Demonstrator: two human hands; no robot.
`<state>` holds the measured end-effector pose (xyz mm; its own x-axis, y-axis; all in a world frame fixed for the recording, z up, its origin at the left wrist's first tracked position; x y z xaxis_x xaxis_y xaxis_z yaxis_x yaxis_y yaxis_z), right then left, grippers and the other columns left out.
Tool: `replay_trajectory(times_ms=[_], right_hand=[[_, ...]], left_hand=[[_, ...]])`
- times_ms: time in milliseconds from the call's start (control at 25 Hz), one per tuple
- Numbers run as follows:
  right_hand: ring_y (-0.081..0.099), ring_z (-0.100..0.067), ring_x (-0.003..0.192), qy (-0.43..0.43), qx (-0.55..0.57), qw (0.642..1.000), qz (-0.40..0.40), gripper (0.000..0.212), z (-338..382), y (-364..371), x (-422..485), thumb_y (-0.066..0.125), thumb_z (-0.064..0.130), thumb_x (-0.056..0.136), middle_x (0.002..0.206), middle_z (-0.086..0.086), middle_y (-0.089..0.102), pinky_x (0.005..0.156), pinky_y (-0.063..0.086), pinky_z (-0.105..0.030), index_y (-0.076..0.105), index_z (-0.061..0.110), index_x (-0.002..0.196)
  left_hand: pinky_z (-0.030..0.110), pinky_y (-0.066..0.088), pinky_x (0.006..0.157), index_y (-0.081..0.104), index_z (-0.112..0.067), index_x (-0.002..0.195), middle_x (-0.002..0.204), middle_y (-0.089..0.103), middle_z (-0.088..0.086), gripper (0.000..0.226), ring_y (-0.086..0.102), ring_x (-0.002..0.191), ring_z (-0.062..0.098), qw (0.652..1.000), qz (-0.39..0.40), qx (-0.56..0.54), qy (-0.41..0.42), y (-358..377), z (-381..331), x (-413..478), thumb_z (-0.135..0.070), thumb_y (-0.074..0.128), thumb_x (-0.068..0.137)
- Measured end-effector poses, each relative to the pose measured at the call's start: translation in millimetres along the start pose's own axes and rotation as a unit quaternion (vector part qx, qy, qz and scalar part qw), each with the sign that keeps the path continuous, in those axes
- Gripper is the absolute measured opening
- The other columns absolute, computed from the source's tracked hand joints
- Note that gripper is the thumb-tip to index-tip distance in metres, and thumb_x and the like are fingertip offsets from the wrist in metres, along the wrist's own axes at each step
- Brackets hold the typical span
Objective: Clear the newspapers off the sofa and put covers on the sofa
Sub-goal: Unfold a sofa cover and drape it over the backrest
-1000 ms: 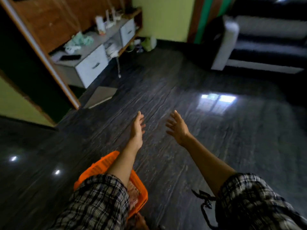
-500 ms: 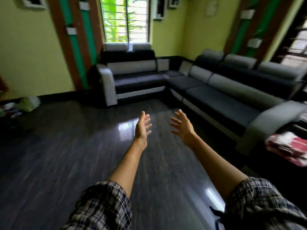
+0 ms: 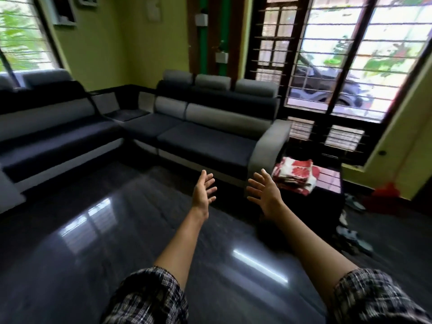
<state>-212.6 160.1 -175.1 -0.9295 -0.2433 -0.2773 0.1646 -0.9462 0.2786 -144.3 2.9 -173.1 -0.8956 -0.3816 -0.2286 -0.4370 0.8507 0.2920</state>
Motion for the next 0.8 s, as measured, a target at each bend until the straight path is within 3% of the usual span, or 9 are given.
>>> replay_trajectory(times_ms=[400, 560, 800], right_hand=[[0.049, -0.028, 0.118, -0.038, 0.064, 0.983, -0.169, 0.049, 58, -82, 158, 0.029, 0.042, 0.098, 0.136, -0.013, 0.049, 0.091, 0.039, -0.041, 0.045, 0.013, 0.134], [0.050, -0.026, 0.112, -0.034, 0.087, 0.974, -0.205, 0.049, 63, -127, 224, 0.030, 0.043, 0.098, 0.134, -0.013, 0.051, 0.091, 0.039, -0.043, 0.048, 0.012, 0.132], [0.053, -0.027, 0.111, -0.014, 0.109, 0.963, -0.247, 0.052, 94, -214, 340, 0.035, 0.045, 0.096, 0.128, -0.012, 0.055, 0.095, 0.040, -0.045, 0.044, 0.013, 0.135]], left_hand=[[0.036, 0.034, 0.091, 0.049, -0.015, 0.130, 0.138, 0.049, 0.008, 0.051, 0.049, 0.111, 0.021, 0.980, 0.164, 0.077, -0.082, 131, 8, 208, -0.046, 0.028, 0.097], [0.036, 0.035, 0.090, 0.049, -0.014, 0.131, 0.136, 0.049, 0.007, 0.051, 0.050, 0.115, 0.023, 0.972, 0.188, 0.086, -0.111, 182, 36, 274, -0.047, 0.028, 0.097], [0.035, 0.037, 0.087, 0.053, -0.015, 0.121, 0.119, 0.056, 0.004, 0.045, 0.054, 0.097, 0.018, 0.962, 0.211, 0.096, -0.142, 289, 63, 378, -0.044, 0.029, 0.097]])
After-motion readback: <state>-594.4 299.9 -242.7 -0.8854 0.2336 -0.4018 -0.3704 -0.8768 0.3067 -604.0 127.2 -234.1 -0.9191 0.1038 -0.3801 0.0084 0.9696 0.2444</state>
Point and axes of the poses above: each hand's wrist, its own x-axis towards the middle knuckle, its own y-axis out of the palm, z = x × y, the point moved 1 cm from there along x, towards the middle knuckle
